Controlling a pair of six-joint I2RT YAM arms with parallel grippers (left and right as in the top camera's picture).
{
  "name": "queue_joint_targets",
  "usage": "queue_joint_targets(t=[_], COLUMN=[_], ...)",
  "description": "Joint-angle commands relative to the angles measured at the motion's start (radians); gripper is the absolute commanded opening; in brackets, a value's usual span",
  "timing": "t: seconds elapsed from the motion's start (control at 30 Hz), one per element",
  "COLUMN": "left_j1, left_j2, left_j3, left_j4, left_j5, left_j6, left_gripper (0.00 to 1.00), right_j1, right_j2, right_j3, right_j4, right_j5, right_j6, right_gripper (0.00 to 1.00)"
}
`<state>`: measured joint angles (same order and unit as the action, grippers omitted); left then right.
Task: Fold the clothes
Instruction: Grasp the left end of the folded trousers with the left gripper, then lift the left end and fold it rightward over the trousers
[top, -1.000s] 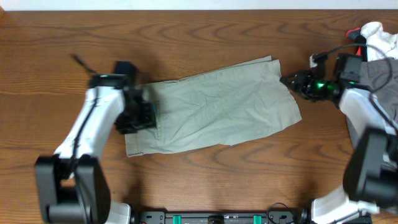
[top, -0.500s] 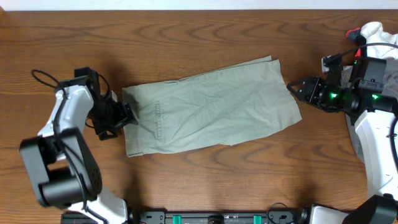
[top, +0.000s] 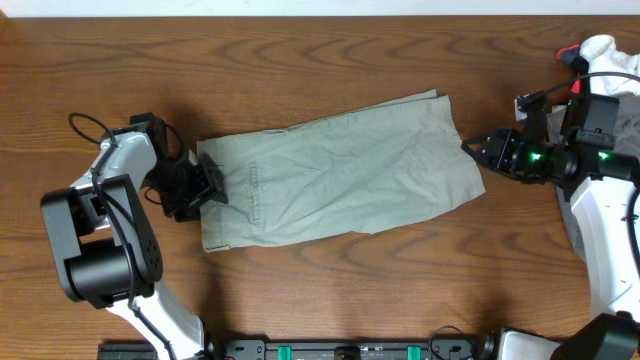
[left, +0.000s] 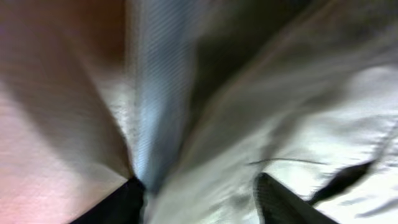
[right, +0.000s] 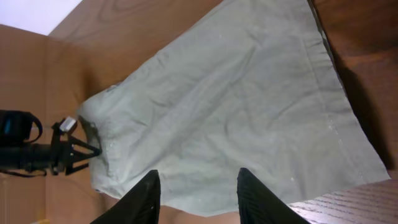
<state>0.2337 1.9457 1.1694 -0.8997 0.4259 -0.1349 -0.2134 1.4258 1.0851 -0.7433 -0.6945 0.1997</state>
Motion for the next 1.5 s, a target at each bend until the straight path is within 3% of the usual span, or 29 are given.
queue_joint_targets(t=[0.0, 0.23, 0.53, 0.77, 1.0, 1.17, 1.47], left_j1=[-0.027, -0.027, -0.021, -0.022, -0.053, -0.173, -0.43], left_j2=[0.116, 0.115, -0.089, -0.307, -0.352, -0.341, -0.274], left_j3=[-0.041, -0.039, 0.096, 0.28, 0.495, 0.505, 0.505], left_j4=[0.066, 0.083, -0.081, -0.258, -0.406, -0.397, -0.267], left_j5=[0.084, 0.084, 0.066, -0.197, -0.233, -0.233, -0.234], left_j6=[0.041, 0.042, 0.052, 0.057, 0.116, 0.111, -0.095], left_gripper=[0.41, 0.06, 0.06, 0.06, 0.06, 0.06, 0.06], right_j1=[-0.002, -0.002, -0.002, -0.002, -0.002, -0.002, -0.002], right_j2=[-0.013, -0.013, -0.014, -0.014, -0.014, -0.014, -0.014], right_j3=[0.001, 0.001, 0.001, 0.001, 0.001, 0.001, 0.001], right_j4=[-0.002, -0.002, -0.009, -0.009, -0.009, -0.009, -0.021], right_j5=[-0.001, -0.001, -0.001, -0.001, -0.001, -0.002, -0.002], right_j6=[-0.018, -0.018, -0.018, -0.018, -0.017, -0.017, -0.014], right_gripper=[0.38, 0.37, 0.36, 0.36, 0.35, 0.35, 0.35])
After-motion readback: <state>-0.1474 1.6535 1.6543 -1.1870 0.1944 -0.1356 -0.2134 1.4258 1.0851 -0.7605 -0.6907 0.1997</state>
